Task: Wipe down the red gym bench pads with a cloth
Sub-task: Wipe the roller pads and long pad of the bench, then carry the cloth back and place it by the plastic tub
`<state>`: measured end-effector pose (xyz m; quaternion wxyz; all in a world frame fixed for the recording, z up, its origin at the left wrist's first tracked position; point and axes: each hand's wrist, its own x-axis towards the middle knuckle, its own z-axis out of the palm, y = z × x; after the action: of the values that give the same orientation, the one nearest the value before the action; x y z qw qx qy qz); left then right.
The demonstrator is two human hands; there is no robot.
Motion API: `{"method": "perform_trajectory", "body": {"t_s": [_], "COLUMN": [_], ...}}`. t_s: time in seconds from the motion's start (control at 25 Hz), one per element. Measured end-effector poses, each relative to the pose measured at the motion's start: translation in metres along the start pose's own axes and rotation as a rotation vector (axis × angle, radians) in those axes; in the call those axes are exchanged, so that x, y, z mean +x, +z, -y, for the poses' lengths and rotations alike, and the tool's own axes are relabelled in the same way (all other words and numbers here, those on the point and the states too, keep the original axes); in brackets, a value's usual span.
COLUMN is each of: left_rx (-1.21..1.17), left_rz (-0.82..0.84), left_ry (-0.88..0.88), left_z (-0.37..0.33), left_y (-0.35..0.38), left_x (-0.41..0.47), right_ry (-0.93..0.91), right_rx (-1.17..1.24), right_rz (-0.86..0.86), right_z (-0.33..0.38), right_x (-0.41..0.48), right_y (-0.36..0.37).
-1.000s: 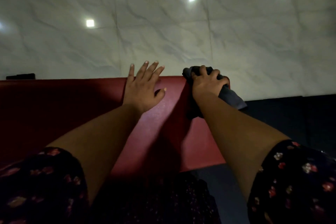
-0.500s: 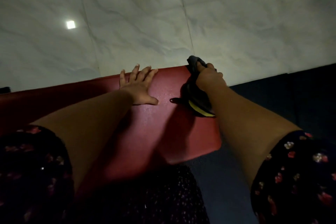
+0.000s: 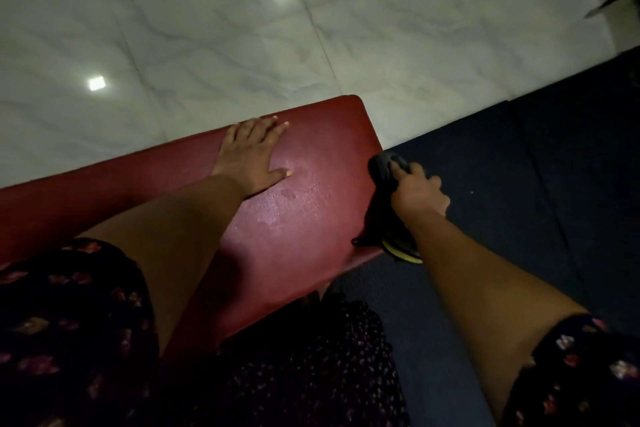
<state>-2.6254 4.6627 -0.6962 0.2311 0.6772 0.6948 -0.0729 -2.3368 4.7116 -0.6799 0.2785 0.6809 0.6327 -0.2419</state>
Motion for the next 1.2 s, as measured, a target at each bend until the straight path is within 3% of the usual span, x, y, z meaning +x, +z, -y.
{"method": "perform_trajectory", "body": {"t_s": [0.2, 0.44, 0.52, 0.76, 0.92, 1.08, 1.2], "left_rx": [-0.132, -0.132, -0.128, -0.099, -0.015, 0.025, 0.029], "left_rz": [-0.122, -0.154, -0.171, -0.215, -0.215, -0.105, -0.112], "left_ry": [0.151, 0.208, 0.248, 0.342, 0.328, 0.346, 0.341], "left_z": [-0.021, -0.022, -0.020, -0.038, -0.042, -0.041, -0.044], "left_y": [-0.064, -0.206, -0.247, -0.351, -0.372, -0.358, -0.360], "left_x": [-0.018, -0.047, -0.060, -0.127, -0.165, -0.191, -0.199], "right_ry": [-0.116, -0.295, -0.296, -0.335, -0.332, -0.304, -0.252], "right_rx": [0.087, 0.098, 0.081, 0.075, -0.047, 0.014, 0.059], "right_rz": [-0.161, -0.254, -0.235, -0.385, -0.499, -0.531, -0.501], "right_z": [0.012, 0.016, 0.011, 0.010, 0.023, 0.031, 0.033], "right_x": [-0.051, -0.133, -0.155, -0.257, -0.310, -0.341, -0.353], "right_y": [-0.029, -0.132, -0.160, -0.245, -0.270, -0.261, -0.257]}}
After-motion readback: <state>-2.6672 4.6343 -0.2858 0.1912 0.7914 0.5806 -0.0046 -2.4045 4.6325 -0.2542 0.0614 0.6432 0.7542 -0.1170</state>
